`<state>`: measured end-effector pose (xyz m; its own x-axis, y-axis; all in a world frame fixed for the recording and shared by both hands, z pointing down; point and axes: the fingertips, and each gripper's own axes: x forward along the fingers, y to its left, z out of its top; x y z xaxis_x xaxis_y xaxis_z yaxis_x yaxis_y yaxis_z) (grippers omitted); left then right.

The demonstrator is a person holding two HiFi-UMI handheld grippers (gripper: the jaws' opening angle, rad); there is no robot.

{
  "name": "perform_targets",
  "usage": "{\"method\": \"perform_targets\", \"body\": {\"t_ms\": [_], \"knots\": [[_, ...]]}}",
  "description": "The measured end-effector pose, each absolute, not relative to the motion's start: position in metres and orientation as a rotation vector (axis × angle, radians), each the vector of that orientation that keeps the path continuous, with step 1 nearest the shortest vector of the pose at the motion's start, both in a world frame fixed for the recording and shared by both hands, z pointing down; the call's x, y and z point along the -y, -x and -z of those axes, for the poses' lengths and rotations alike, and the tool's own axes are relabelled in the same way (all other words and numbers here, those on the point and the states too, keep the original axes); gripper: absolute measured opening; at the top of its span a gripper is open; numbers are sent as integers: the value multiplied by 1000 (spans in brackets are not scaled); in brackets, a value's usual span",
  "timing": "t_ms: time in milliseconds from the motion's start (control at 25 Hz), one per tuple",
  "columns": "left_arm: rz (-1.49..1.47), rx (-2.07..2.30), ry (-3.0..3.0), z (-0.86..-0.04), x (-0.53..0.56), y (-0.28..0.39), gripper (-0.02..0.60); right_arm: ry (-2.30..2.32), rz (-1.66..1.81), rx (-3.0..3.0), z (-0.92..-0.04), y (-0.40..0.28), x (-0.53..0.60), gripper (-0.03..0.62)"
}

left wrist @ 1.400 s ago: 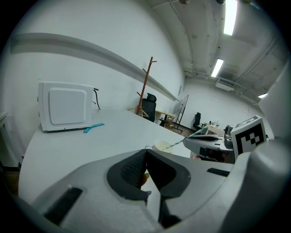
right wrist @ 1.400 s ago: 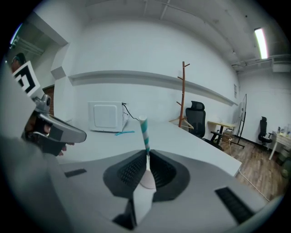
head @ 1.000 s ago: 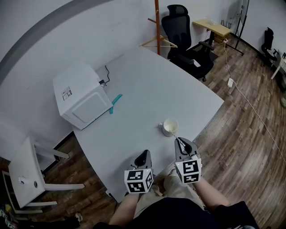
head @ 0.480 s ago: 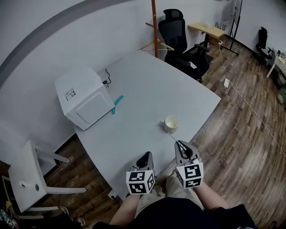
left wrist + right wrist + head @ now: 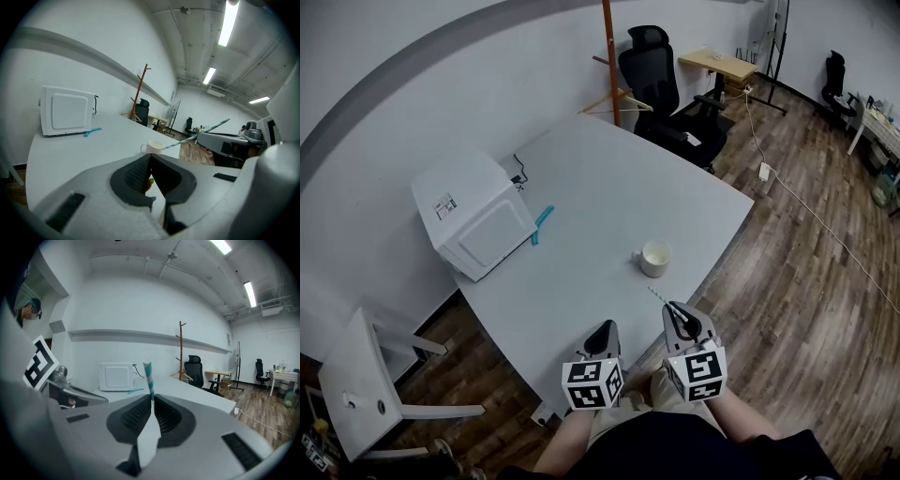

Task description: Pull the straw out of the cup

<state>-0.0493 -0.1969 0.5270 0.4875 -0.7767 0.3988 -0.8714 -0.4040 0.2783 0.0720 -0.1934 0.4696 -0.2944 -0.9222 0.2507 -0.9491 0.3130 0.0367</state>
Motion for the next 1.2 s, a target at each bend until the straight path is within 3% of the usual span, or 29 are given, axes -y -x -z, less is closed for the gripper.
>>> {"method": "perform_targets", "body": {"t_ms": [1200], "knots": [[-265,1302,-2347,-517,185,39,14,-1734,-178,2362,-459,-70,171,40]]}}
